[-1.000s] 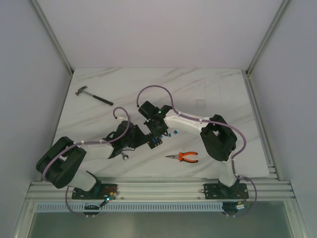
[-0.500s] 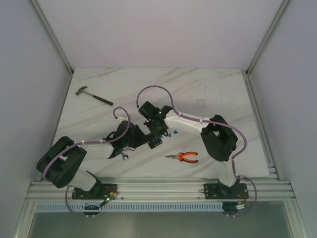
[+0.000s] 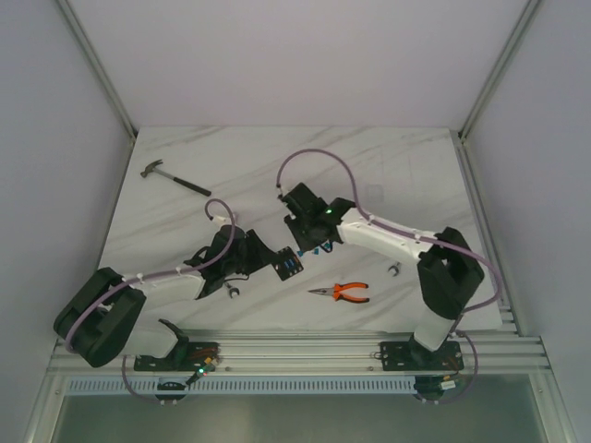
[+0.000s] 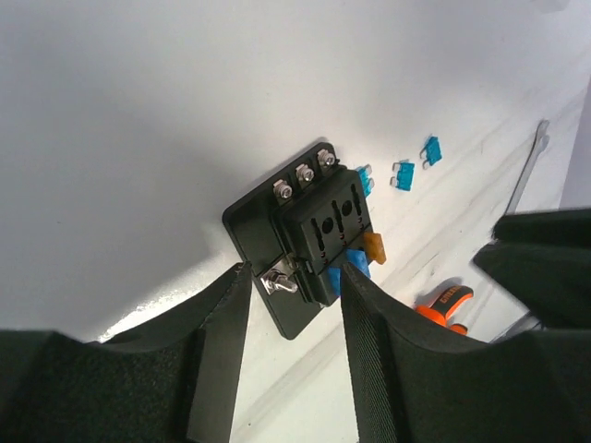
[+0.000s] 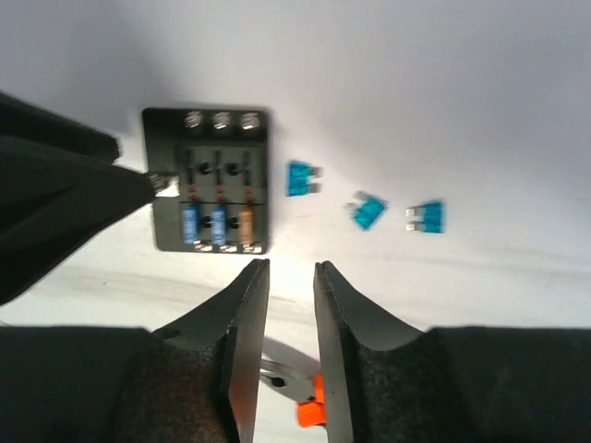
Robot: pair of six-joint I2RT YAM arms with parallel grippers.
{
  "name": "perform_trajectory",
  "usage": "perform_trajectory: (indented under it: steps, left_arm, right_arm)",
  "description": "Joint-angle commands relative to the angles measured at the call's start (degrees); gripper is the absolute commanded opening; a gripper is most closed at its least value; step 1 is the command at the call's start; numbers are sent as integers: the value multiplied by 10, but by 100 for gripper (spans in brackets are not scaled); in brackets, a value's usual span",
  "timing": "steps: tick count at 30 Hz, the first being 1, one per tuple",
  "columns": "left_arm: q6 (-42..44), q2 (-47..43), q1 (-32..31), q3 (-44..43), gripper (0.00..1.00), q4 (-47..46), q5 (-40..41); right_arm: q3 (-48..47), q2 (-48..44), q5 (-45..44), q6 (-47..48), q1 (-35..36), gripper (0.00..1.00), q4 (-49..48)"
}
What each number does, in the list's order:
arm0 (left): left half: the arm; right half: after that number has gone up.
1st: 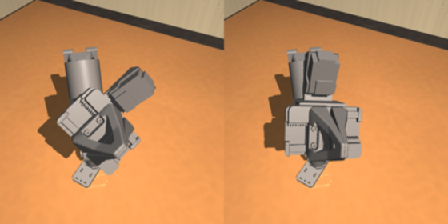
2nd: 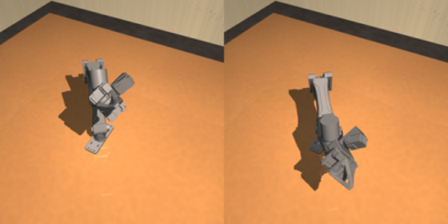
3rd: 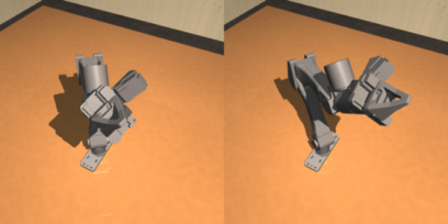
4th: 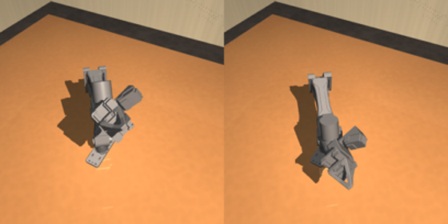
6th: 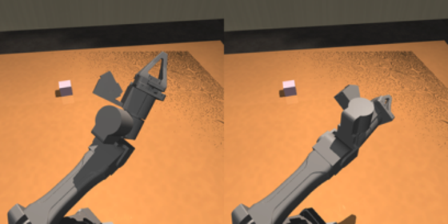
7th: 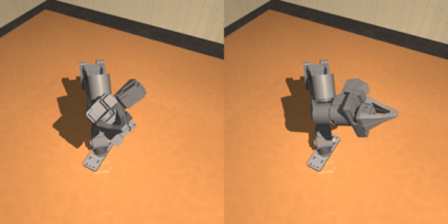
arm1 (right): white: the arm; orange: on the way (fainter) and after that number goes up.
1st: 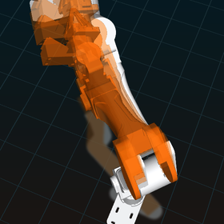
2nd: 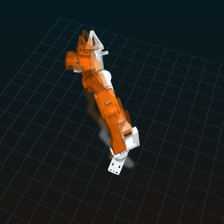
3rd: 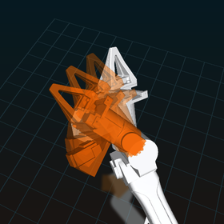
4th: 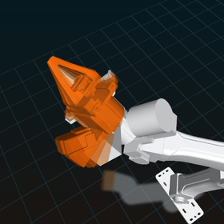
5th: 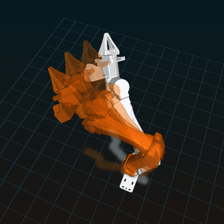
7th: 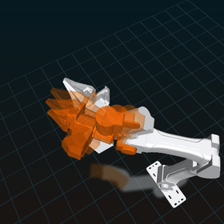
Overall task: Snap on the fuse box
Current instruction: Pick up the fuse from the center of the board.
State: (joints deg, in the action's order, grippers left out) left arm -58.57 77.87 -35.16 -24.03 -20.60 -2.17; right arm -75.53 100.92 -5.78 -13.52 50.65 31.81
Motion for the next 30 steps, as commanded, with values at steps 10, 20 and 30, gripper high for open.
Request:
perform_trajectory:
  steps: [10, 20, 30]
  left_arm:
    - [40, -27, 6, -13, 74, 32, 26]
    - [46, -20, 10, -25, 91, 40, 24]
    - [48, -25, 10, -25, 100, 46, 25]
  right_arm:
    - [97, -13, -23, 27, -101, 46, -100]
    - [83, 34, -113, -39, -105, 58, -122]
    - [95, 64, -104, -39, -106, 59, -105]
